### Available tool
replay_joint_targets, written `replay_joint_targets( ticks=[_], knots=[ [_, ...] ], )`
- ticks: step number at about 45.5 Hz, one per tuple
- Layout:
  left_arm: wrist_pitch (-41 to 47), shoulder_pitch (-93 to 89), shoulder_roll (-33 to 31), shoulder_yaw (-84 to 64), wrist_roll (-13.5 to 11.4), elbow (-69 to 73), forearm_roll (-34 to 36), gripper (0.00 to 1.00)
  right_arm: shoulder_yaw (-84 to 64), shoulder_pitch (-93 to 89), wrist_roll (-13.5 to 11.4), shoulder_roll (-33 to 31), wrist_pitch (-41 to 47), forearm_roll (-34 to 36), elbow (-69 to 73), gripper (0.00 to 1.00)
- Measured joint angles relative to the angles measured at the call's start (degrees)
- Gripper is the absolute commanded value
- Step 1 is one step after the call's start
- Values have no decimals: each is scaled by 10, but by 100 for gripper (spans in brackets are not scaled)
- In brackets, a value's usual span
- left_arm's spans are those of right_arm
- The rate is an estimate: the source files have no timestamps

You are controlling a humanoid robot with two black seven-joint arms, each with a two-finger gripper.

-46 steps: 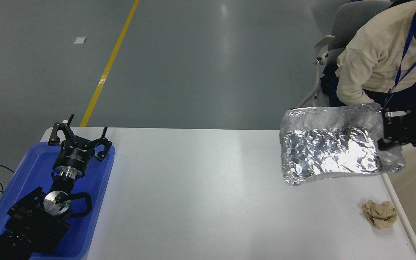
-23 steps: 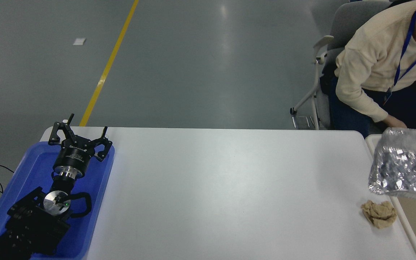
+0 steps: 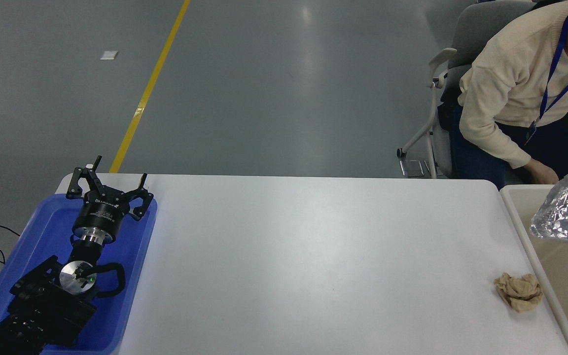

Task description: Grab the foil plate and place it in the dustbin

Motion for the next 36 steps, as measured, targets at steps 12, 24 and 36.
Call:
replay_joint_targets(
  ticks=[12, 24, 36],
  knots=[
    [0, 0, 0, 0, 0, 0, 0, 100, 141, -188, -2, 85, -22, 9, -178, 0],
    [0, 0, 0, 0, -1, 0, 0, 100, 194, -300, -11, 179, -28, 11, -320, 0],
    [0, 0, 0, -1, -1, 0, 0, 100, 228, -344, -56, 226, -33, 17, -374, 0]
  ],
)
